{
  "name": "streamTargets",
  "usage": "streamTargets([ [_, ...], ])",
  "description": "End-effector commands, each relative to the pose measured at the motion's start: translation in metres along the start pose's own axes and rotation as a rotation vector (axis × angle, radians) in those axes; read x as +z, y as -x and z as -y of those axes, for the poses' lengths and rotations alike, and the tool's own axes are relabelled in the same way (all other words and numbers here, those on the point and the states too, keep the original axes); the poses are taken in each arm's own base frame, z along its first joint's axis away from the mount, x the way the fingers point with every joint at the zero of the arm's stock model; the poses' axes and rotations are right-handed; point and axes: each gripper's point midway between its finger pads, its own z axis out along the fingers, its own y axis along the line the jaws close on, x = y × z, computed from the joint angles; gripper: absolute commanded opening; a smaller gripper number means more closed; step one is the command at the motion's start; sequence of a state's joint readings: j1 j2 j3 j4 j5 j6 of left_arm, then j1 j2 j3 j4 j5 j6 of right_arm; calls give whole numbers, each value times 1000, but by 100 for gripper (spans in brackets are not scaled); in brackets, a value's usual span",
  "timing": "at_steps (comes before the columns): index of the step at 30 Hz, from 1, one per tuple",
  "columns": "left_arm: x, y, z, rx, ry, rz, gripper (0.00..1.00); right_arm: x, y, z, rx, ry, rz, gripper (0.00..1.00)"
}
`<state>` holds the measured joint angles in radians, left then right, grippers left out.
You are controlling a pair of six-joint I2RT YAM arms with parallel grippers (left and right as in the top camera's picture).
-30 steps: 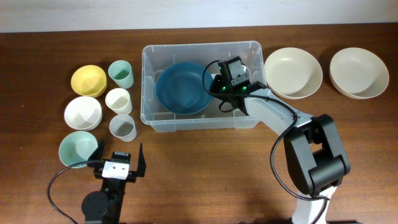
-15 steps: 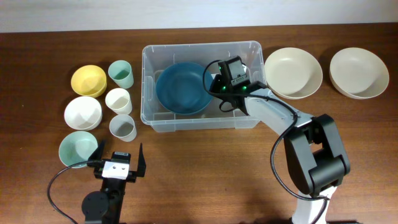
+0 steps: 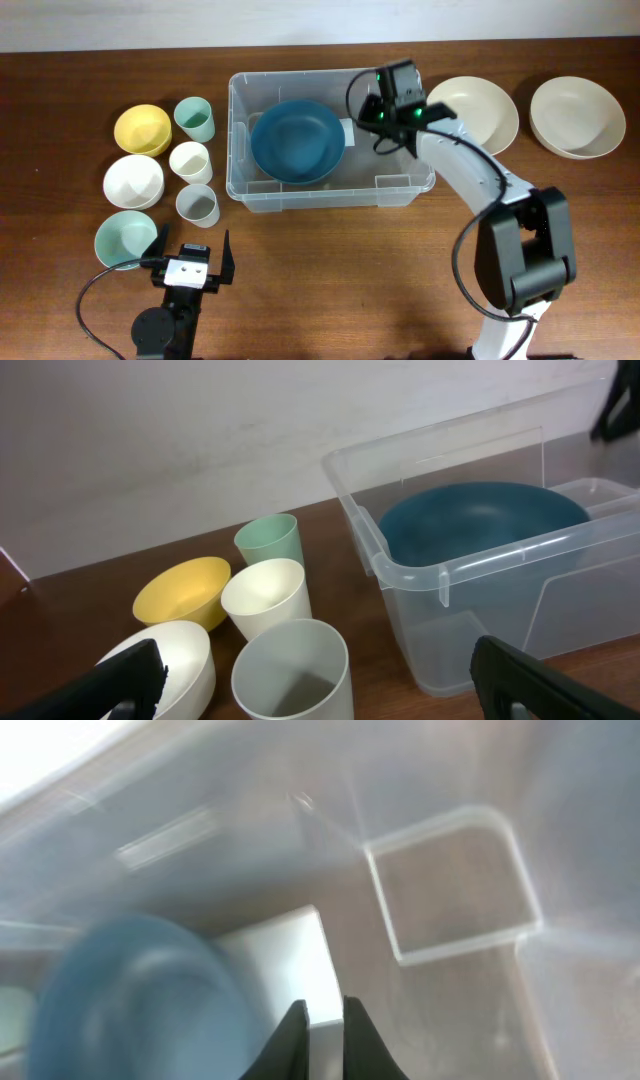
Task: Pack container
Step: 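Raise the right gripper out of the bin and move it right, then lower the right gripper onto the rim of the front cream bowl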
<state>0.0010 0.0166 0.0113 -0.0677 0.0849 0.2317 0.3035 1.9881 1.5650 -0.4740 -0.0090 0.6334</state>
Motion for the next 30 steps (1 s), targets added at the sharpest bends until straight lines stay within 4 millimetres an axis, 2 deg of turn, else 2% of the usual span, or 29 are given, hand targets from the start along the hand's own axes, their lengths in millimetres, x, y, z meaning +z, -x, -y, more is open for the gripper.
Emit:
streamTargets([
  [1,0,-3,-1,4,5,-11,100,-59,63,-21,-62,26,160,14],
  [4,0,-3,-1,4,5,-11,100,-88,96,1,-20,-63,210,22],
  [7,0,-3,-1,4,5,-11,100,-114,122,36,48,-131,225,33],
  [9,0,-3,-1,4,5,-11,100,-128,134,66,127,-179,224,47],
  [12,0,-3,-1,4,5,-11,100,-140,140,120,263,-257,204,77],
  [14,0,-3,-1,4,5,-11,100,-145,137,155,357,-279,163,84],
  [18,0,-3,-1,4,5,-11,100,-139,127,191,459,-225,71,87],
  [22,0,-3,-1,4,5,-11,100,-119,112,221,510,-258,17,90],
  [30,0,-3,-1,4,5,-11,100,-74,84,237,526,-297,-84,90],
])
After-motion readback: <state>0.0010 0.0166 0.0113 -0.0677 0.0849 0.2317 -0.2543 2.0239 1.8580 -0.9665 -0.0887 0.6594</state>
